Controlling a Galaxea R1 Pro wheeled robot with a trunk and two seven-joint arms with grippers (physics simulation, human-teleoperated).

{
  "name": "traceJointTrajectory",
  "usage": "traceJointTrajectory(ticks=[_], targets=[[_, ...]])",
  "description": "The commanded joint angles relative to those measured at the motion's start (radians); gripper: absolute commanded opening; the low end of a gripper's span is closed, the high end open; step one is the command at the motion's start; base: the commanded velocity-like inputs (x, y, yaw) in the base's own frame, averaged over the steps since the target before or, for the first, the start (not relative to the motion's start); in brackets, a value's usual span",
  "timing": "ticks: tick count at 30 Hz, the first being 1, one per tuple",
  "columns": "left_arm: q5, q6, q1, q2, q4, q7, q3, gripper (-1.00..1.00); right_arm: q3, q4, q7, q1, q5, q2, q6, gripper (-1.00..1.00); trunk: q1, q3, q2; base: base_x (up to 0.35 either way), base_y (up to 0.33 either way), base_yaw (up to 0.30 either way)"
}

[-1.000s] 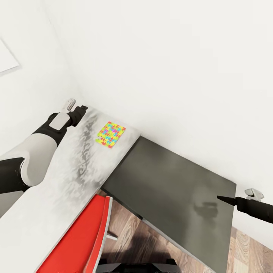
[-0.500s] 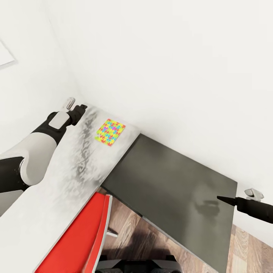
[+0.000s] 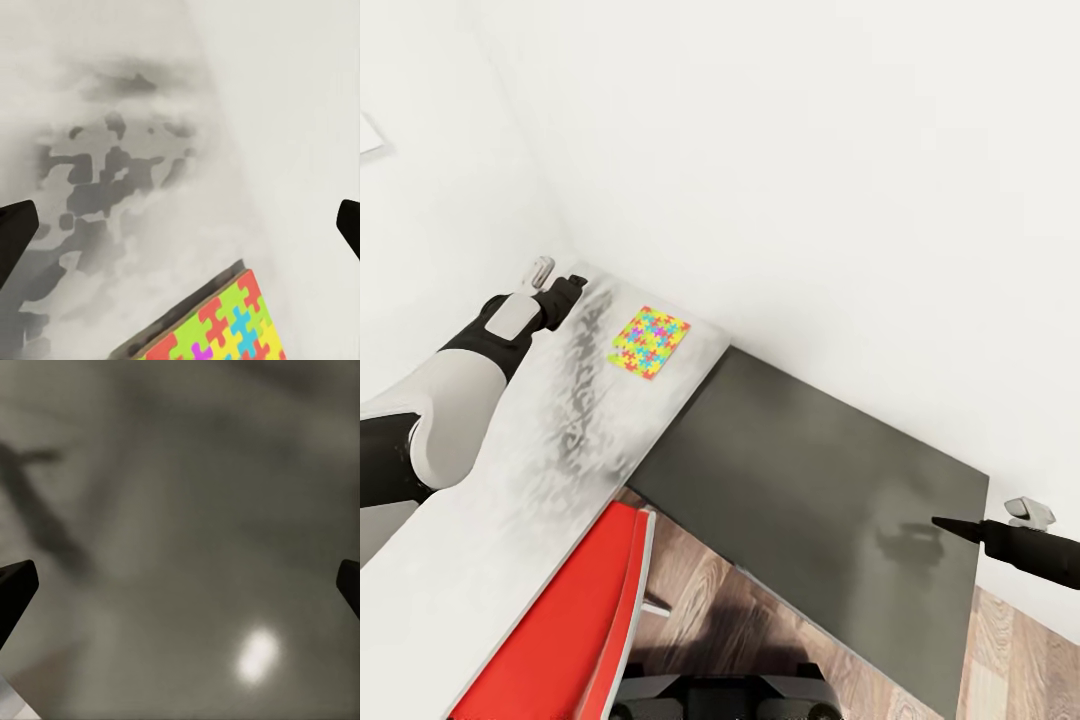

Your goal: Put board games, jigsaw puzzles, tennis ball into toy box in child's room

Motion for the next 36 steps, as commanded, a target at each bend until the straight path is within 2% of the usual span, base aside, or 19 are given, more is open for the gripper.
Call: traceJointTrajectory(ticks=[1,30,36], targets=[[0.010,0.005,-0.001,0.000,-0.002,0.006,0.002,1.00,-0.001,0.000,0.006,-0.001,0.004,0.000,0.005,1.00,0.000,-0.003,-0.002,0.000,0.000,0.000],[0.008,0.006,-0.018,-0.013,0.004,0.006,-0.004,1.00,-0.001,0.000,0.007,0.000,0.002,-0.001,0.007,1.00,0.000,-0.050,-0.002,0.000,0.000,0.000],[0.007,0.006,-0.019,-0.026,0.010,0.006,-0.005,1.00,-0.001,0.000,0.007,0.003,0.002,-0.001,0.007,1.00,0.000,-0.060,-0.002,0.000,0.000,0.000]])
